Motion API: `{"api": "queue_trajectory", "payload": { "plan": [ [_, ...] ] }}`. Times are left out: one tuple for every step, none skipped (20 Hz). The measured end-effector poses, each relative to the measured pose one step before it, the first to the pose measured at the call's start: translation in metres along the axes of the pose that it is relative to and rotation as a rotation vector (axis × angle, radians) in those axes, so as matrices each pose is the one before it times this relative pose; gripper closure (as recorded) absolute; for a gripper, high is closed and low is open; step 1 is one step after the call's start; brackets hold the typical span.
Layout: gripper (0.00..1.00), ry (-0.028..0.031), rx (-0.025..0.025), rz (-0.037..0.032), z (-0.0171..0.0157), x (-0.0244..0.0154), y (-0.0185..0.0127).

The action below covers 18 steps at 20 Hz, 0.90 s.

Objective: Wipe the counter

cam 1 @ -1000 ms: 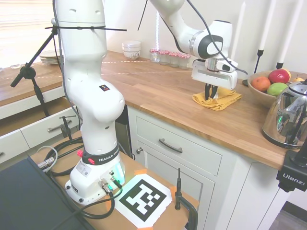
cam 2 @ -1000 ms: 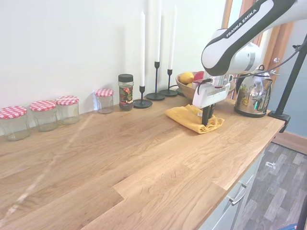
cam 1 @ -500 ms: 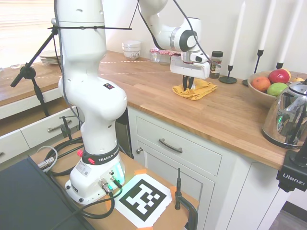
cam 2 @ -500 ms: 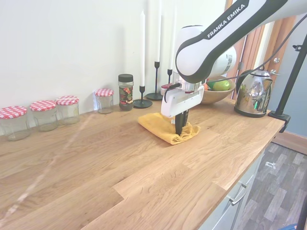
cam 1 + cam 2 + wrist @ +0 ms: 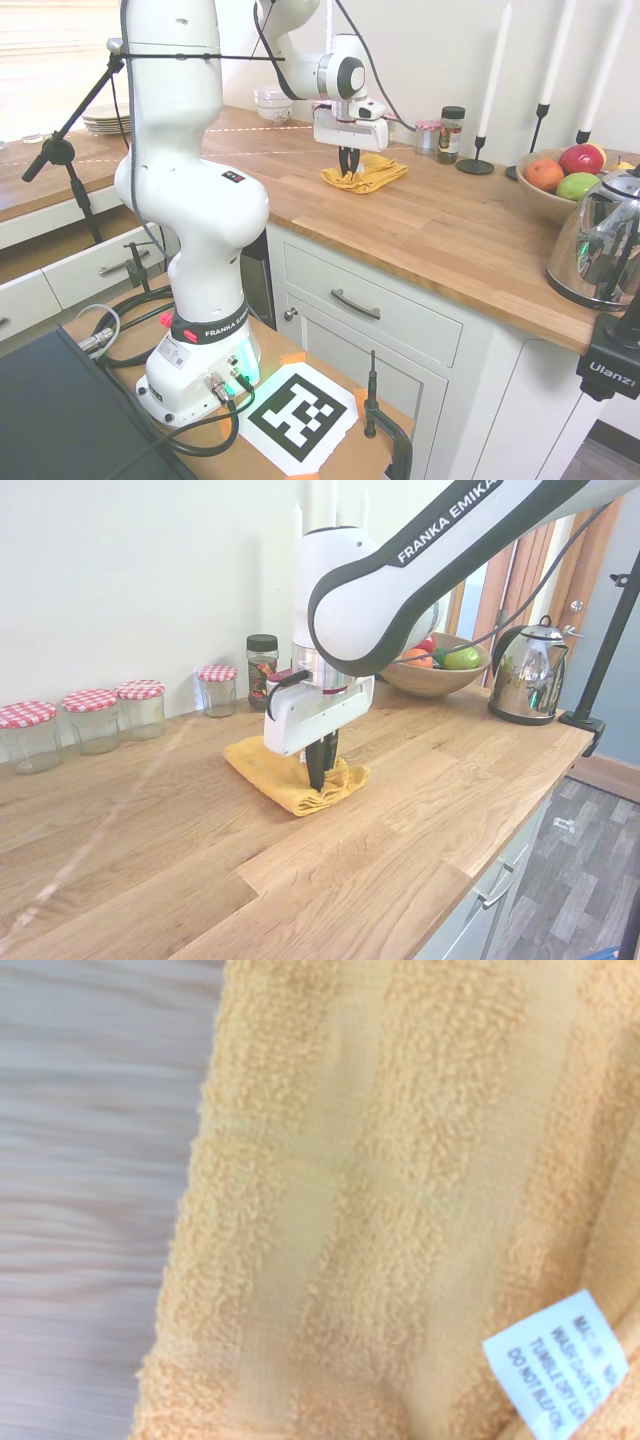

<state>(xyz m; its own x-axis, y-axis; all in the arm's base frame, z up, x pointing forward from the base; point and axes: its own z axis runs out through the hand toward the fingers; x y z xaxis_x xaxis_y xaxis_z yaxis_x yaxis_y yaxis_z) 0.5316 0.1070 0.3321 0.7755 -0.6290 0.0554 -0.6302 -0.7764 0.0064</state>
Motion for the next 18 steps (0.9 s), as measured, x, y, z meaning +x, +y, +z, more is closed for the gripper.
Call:
{"api": "queue_trajectory", "payload": {
  "plan": [
    [1.0, 0.00298, -0.00188, -0.00655, -0.00059, -0.00533, -0.00854],
    [1.0, 0.00205, -0.00099, -0.00607, -0.00029, -0.00545, -0.0084],
    [1.0, 0.00406, -0.0027, -0.00865, -0.00095, -0.00591, -0.00901],
    [1.0, 0.00172, -0.00342, -0.00773, -0.00068, -0.00666, -0.00987],
    [1.0, 0.00236, -0.00305, -0.0095, -0.00083, -0.00724, -0.01019],
    [1.0, 0.00317, -0.00426, -0.00928, -0.00101, -0.00684, -0.00979],
    [1.0, 0.0045, -0.00412, -0.00979, -0.00084, -0.00732, -0.0097],
    [1.0, 0.00498, -0.00455, -0.0083, -0.00094, -0.00652, -0.00891],
    [1.0, 0.00421, -0.00526, -0.00814, -0.00079, -0.00587, -0.00762],
    [1.0, 0.00343, -0.00574, -0.00651, -0.00084, -0.005, -0.00657],
    [1.0, 0.00555, -0.00654, -0.00765, -0.00065, -0.00486, -0.00615],
    [1.0, 0.00679, -0.00519, -0.00502, -0.0006, -0.0034, -0.00476],
    [1.0, 0.00546, -0.00683, -0.00492, -0.00062, -0.00381, -0.0046],
    [1.0, 0.00241, -0.00341, -0.00538, -0.00058, -0.00376, -0.00427],
    [1.0, 0.00412, -0.00403, -0.00677, -0.00068, -0.00332, -0.00389],
    [1.0, 0.00407, -0.00505, -0.00537, -0.00068, -0.0034, -0.00356],
    [1.0, 0.00297, -0.00231, -0.00549, -0.00077, -0.00369, -0.0035],
    [1.0, 0.00288, -0.00134, -0.0048, -0.00073, -0.00321, -0.00321]
  ]
}}
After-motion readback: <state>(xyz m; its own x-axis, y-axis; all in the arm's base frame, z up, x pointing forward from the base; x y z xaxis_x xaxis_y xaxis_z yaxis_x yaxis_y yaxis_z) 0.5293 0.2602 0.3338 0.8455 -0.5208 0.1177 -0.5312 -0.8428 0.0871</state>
